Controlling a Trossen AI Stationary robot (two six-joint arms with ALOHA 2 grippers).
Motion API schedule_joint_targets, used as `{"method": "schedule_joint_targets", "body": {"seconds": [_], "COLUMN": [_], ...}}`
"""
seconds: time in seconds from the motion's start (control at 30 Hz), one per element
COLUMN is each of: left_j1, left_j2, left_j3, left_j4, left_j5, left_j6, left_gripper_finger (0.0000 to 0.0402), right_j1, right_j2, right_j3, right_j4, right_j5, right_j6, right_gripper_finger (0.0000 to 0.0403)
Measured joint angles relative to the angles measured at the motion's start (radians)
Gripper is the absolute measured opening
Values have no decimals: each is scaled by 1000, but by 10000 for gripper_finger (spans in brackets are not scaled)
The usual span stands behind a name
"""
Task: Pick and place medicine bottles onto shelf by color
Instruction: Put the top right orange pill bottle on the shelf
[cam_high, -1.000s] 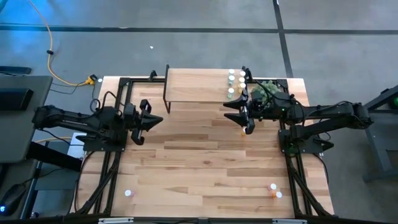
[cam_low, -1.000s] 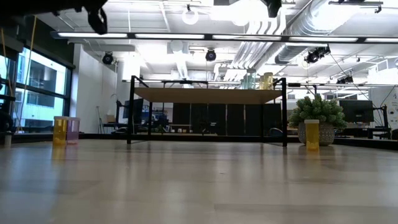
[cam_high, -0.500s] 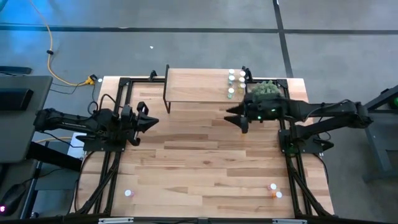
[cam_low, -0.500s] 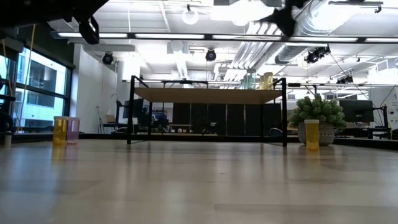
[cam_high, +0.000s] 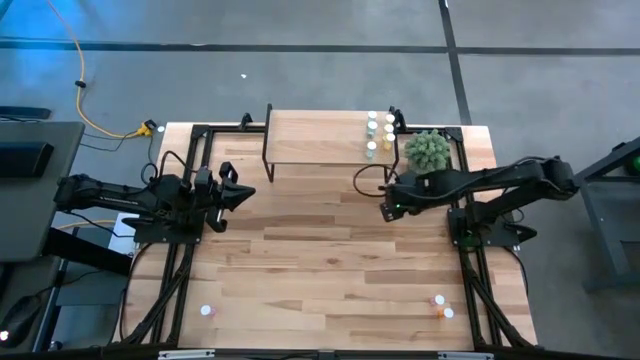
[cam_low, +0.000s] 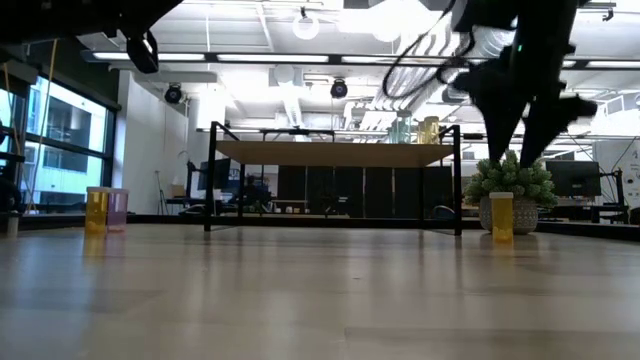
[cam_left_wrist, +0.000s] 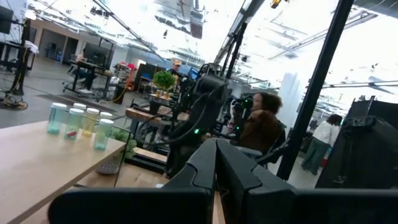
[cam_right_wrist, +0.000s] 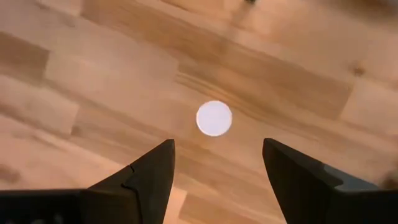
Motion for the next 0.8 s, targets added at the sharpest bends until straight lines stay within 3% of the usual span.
{"method": "schedule_joint_targets", "body": {"seconds": [0.5, 0.8], "left_j1": [0, 0], "left_j2": [0, 0], "left_j3": [0, 0], "left_j4": [0, 0], "left_j5": [0, 1], "left_j6": [-28, -34], "left_gripper_finger": [0, 0], "right_j1": [-43, -43], "right_j2": [160, 224], "right_j3": [-42, -42], "right_j4": [142, 164], "right_j5": [-54, -30], "right_j6": [-30, -7], "right_gripper_finger": [233, 194]}}
